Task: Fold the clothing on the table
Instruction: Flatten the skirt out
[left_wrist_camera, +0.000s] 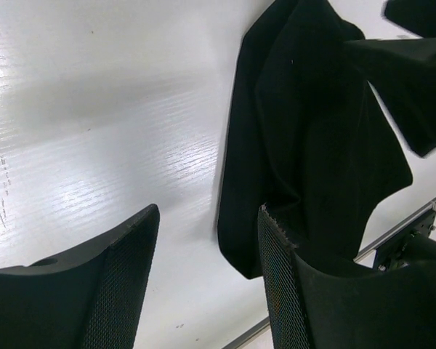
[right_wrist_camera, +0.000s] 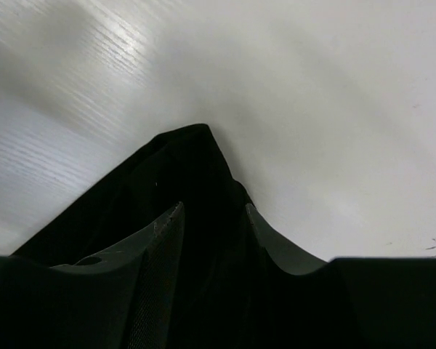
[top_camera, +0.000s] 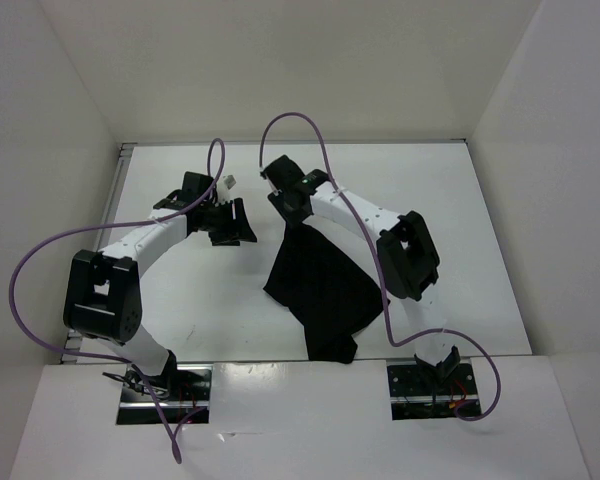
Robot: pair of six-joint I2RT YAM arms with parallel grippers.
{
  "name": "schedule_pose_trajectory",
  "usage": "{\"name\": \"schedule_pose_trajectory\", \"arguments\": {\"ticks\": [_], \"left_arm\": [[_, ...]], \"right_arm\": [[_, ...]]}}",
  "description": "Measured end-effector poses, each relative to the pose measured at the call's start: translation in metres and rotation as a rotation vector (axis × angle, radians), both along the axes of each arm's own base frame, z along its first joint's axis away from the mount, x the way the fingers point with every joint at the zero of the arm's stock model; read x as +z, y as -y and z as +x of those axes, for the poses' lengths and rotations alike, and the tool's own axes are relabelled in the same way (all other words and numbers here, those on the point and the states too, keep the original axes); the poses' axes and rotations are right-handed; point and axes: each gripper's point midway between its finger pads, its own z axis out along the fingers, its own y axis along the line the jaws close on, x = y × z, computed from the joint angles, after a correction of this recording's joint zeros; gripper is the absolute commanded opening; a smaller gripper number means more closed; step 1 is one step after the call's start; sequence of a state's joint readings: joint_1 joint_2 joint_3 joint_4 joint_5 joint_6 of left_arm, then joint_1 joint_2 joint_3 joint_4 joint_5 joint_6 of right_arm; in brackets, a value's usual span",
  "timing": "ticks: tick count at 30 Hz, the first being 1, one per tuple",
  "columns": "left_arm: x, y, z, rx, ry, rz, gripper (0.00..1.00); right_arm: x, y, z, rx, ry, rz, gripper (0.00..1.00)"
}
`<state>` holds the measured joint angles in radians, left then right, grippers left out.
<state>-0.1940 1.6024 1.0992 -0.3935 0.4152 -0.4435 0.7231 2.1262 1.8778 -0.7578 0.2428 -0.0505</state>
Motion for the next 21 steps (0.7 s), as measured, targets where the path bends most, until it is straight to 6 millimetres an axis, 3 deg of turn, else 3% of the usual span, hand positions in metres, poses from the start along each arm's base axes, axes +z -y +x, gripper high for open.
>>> {"name": "schedule_pose_trajectory", "arguments": {"ticks": [5,21], "left_arm": [[-0.001,0.0,0.0,0.001,-0.002,0.001,0.64],[-0.012,-0.001,0.0,0.002,-0.034,0.008,0.64]], "right_arm": [[-0.021,-0.002,-0.002,0.015,-0.034,-0.024,0.45],[-0.029,-0.014,-0.003,0.046,-0.026,-0.027,0.43]]}}
